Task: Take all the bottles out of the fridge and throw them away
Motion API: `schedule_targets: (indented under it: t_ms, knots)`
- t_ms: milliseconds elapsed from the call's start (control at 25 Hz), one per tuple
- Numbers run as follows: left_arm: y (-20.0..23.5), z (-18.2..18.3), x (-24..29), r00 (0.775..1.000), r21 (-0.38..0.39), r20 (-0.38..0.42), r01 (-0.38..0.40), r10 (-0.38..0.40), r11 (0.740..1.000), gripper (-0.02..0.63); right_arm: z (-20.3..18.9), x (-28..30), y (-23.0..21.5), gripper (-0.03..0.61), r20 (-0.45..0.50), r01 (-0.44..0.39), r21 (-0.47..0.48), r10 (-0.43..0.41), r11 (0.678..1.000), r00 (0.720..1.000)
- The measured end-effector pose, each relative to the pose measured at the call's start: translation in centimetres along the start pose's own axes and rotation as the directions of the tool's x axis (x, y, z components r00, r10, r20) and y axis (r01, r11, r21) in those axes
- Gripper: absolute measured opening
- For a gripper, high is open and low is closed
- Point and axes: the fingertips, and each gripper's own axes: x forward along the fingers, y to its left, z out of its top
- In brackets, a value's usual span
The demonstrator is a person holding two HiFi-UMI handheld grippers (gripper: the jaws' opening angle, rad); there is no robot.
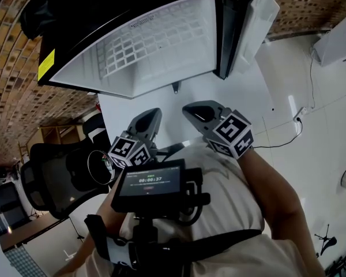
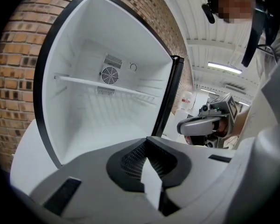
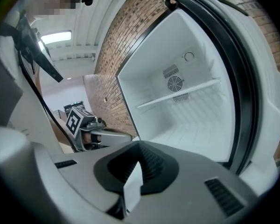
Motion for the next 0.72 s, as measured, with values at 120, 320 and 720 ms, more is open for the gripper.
schedule_targets:
  t_ms: [120, 320, 720]
  knots:
    - [0.2, -0.1, -0.2, 1.000, 0.000, -0.003, -0.002, 0.002, 1.000, 0.008, 0.1, 0.2, 0.1, 0.000, 0.008, -0.001, 0.013, 0.000, 1.000, 1.000]
    - [0.7, -0.2, -0.7, 1.000, 0.004, -0.004, -0.005, 0.005, 1.000, 0.008, 0.3, 0.8, 0.4, 0.000, 0.014, -0.006, 0.017, 0.006, 1.000, 1.000]
    - [1.8, 0.0, -1.4, 1.000, 0.009, -0.004, -0.006, 0.006, 1.000, 0.008, 0.6, 1.8, 0.9, 0.000, 0.008, -0.008, 0.018, 0.008, 1.000, 1.000]
